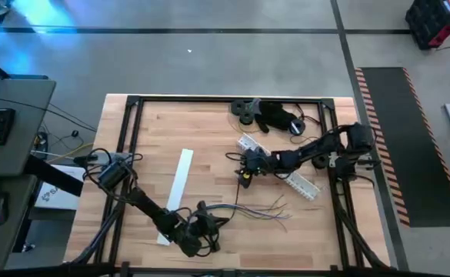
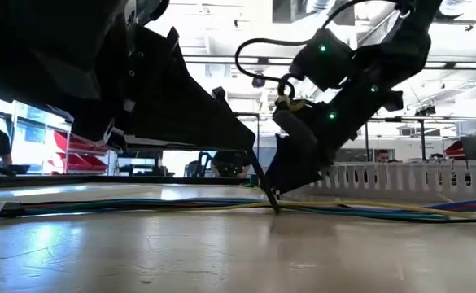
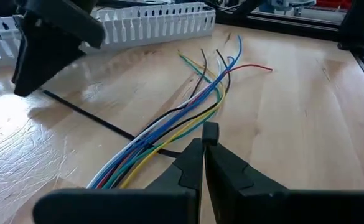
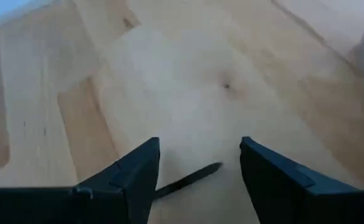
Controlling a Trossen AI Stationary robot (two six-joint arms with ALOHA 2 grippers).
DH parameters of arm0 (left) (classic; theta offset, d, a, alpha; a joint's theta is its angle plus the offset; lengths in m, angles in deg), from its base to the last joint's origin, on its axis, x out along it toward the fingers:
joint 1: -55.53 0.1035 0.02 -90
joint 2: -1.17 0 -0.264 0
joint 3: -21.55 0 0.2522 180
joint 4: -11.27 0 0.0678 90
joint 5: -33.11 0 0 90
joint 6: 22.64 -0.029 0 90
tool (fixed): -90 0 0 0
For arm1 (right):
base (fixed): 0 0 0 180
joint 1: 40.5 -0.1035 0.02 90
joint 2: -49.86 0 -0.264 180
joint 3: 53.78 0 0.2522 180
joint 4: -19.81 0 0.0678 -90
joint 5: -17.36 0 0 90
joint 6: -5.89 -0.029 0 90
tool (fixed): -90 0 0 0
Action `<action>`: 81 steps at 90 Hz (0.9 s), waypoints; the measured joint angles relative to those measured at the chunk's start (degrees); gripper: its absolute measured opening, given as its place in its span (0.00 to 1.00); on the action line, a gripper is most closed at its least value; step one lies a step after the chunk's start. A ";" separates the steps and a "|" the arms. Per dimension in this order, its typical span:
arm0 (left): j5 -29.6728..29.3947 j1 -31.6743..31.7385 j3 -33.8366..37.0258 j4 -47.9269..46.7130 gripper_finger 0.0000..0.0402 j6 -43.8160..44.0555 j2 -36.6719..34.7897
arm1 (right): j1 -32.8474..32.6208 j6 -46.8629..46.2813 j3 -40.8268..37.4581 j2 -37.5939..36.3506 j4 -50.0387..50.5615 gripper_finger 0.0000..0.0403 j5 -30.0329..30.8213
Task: Ziptie cables
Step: Wrap the cable using zip tie
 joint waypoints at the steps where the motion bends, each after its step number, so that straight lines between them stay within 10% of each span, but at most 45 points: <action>1: 0.00 0.01 0.00 -0.01 0.00 0.00 0.00 | -0.06 0.29 -0.03 -0.11 0.10 0.50 0.18; 32: -0.08 0.15 0.00 -0.10 0.00 0.58 0.00 | -3.48 9.09 -0.17 -7.99 -0.01 0.50 8.72; 55: -0.13 0.15 0.00 -0.15 0.00 0.90 0.00 | -11.24 -7.81 -0.07 -9.27 13.88 0.50 1.31; 81: -0.15 0.33 0.00 -0.04 0.00 0.57 0.00 | -13.18 -19.18 -0.10 -9.32 34.44 0.45 12.51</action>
